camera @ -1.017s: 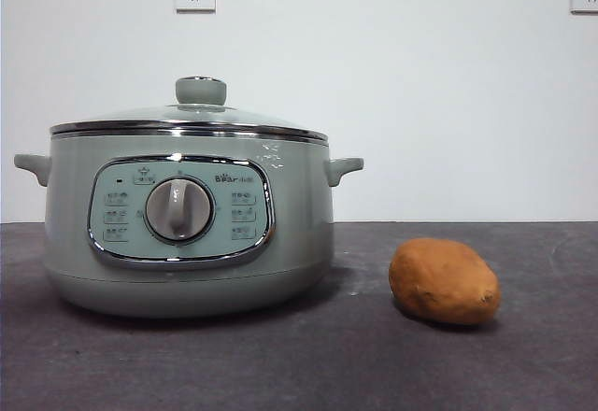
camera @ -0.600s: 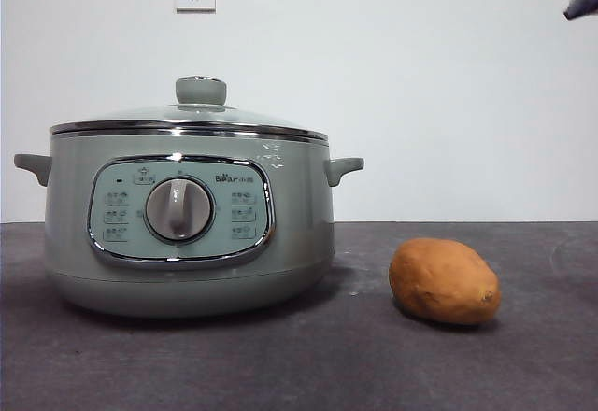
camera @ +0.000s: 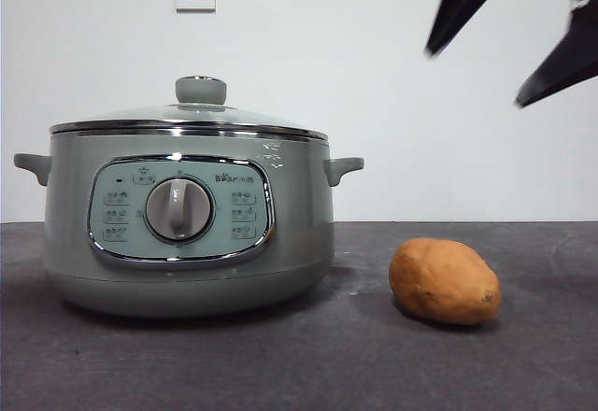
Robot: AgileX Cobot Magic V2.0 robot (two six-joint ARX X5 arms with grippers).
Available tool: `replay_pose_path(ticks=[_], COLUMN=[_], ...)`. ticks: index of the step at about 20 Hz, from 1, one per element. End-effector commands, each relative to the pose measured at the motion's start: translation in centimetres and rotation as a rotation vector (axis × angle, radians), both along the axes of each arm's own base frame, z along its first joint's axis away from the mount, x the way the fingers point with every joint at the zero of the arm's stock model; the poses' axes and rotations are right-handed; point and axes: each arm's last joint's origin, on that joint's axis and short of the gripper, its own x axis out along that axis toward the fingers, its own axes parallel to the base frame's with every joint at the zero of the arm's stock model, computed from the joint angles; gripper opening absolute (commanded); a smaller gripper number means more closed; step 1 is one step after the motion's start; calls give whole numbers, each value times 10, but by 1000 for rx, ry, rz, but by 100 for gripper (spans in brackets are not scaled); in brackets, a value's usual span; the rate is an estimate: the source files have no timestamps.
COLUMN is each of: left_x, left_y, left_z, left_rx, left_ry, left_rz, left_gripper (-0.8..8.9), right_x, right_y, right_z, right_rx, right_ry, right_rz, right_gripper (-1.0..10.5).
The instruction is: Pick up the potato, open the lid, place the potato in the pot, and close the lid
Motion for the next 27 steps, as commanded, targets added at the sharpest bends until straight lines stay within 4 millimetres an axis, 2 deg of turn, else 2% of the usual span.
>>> replay_pose_path(ticks=[1, 4, 9, 13, 20, 24, 27], left_x=[0, 0, 0, 1, 2, 1, 2], left_y=[0, 0, 0, 0, 0, 0, 0], left_z=[1, 1, 1, 0, -2, -2, -3], left_rx=[7, 7, 7, 9, 10, 12, 12], left_ry=[-18, -18, -15, -3, 9, 20, 20], left_rz=[-4, -4, -3, -3, -3, -3, -3], left_gripper=[382, 382, 382, 382, 382, 382, 382], right_x=[14, 34, 57, 69, 72, 71, 64], right_y=[19, 35, 48, 55, 56, 56, 52], right_z=[-10, -34, -81, -102, -107, -102, -84], right_rx=[-112, -189, -277, -276, -264, -258, -230], right_ry=[42, 125, 261, 286, 298, 288, 248], right_rz=[-24, -20, -16, -26, -50, -50, -55], right_gripper=[535, 535, 535, 523, -23, -12, -12])
